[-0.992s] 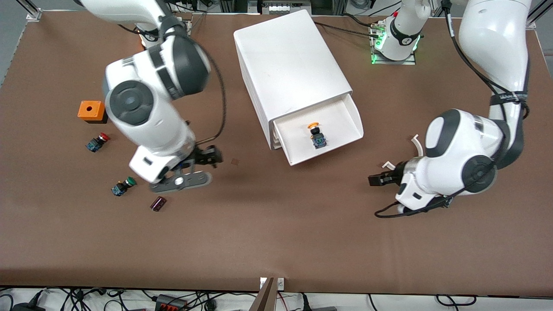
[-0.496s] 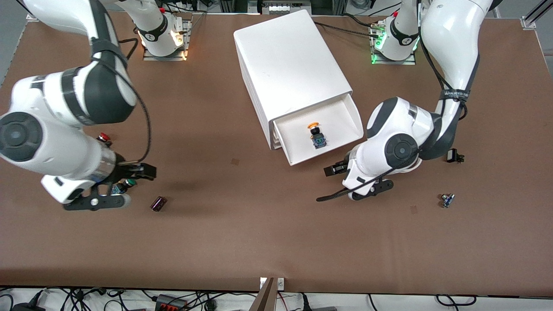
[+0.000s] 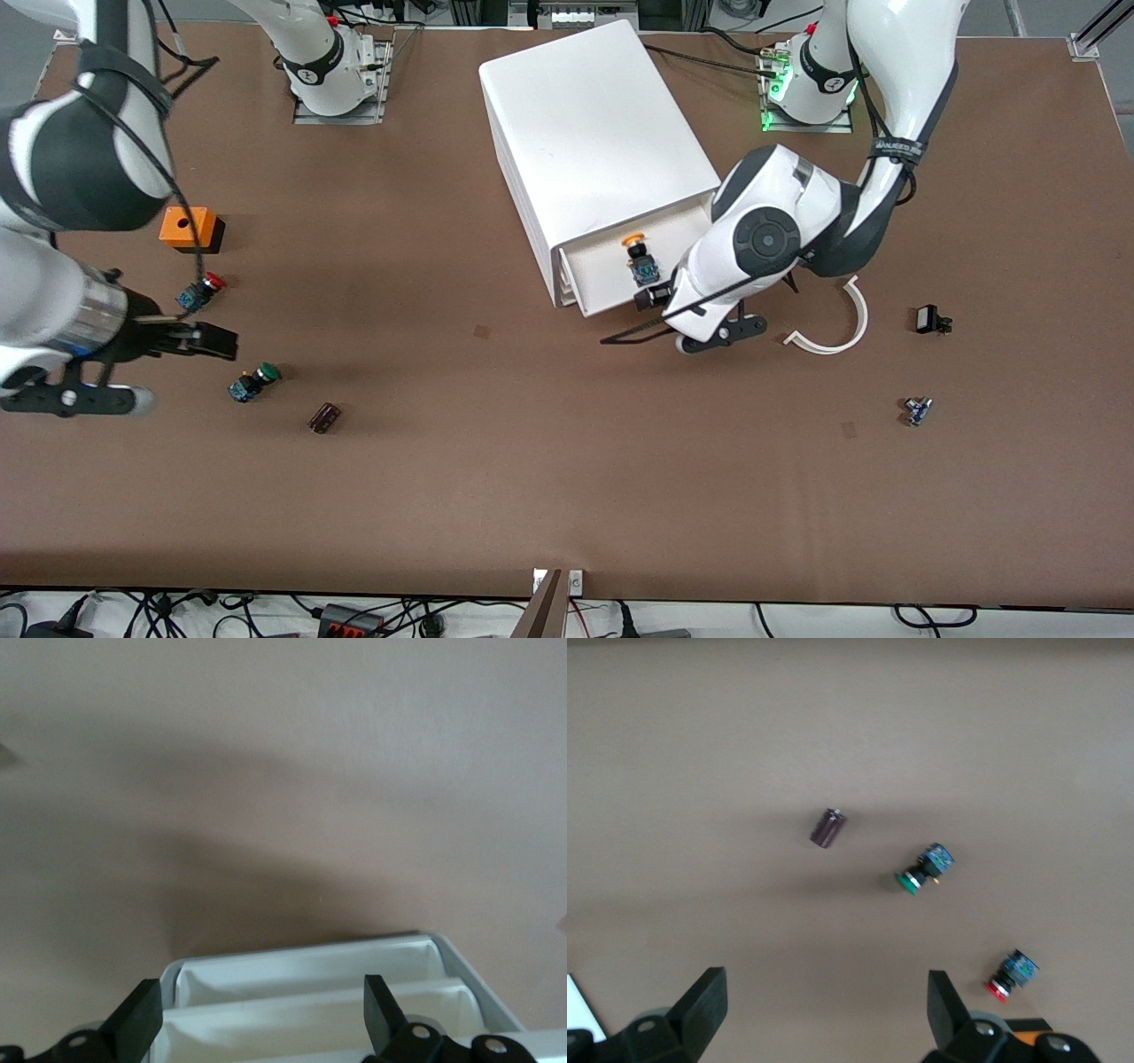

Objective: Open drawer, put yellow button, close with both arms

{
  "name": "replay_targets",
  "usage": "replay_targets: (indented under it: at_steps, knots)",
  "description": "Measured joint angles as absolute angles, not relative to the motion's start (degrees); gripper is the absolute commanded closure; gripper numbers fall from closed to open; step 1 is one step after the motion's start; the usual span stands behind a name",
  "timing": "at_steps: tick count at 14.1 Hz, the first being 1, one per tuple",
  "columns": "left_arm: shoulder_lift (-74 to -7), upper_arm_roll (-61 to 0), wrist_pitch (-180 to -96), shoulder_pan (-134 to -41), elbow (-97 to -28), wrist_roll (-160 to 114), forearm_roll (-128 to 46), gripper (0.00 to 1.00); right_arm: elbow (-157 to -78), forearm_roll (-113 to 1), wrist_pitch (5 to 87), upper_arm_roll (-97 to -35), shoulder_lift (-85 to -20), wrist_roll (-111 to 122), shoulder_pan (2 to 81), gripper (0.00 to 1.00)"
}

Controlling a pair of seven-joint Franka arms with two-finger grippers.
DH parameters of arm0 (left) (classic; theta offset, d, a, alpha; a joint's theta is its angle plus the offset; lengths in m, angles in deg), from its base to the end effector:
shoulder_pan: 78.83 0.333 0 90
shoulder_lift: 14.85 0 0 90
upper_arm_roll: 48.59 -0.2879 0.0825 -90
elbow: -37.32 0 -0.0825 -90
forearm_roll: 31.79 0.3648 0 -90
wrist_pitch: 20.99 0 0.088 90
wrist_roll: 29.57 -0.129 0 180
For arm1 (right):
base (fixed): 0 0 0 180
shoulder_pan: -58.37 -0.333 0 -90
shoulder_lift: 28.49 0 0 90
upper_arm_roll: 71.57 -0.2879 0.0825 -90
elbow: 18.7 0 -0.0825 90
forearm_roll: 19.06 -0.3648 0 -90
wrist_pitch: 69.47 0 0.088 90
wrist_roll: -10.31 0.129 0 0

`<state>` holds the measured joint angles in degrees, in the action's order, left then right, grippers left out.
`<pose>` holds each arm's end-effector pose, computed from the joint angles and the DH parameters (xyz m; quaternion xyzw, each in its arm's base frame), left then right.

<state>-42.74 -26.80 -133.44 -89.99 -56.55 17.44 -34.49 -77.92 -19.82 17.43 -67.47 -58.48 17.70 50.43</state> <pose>0.5362 -0.3277 0.3055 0.9811 0.1460 -0.1198 0.0422 0.6590 0.0582 0.4968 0.9994 -0.0263 -0.0183 0.0132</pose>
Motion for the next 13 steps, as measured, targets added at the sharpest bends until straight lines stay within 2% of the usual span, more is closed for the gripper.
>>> replay_targets:
  at_steps: [5, 13]
  knots:
    - [-42.7, -22.6, -132.1, -89.9, -58.9, 17.8, -34.5, 0.0, -88.5, -19.8, 20.5, -67.5, -48.6, 9.4, 56.9, 0.0]
    - [-42.7, -20.7, -128.3, -89.6, -59.0, 18.2, -35.0, 0.0, -96.4, -19.8, 20.9, -67.8, -41.4, 7.7, 59.6, 0.0]
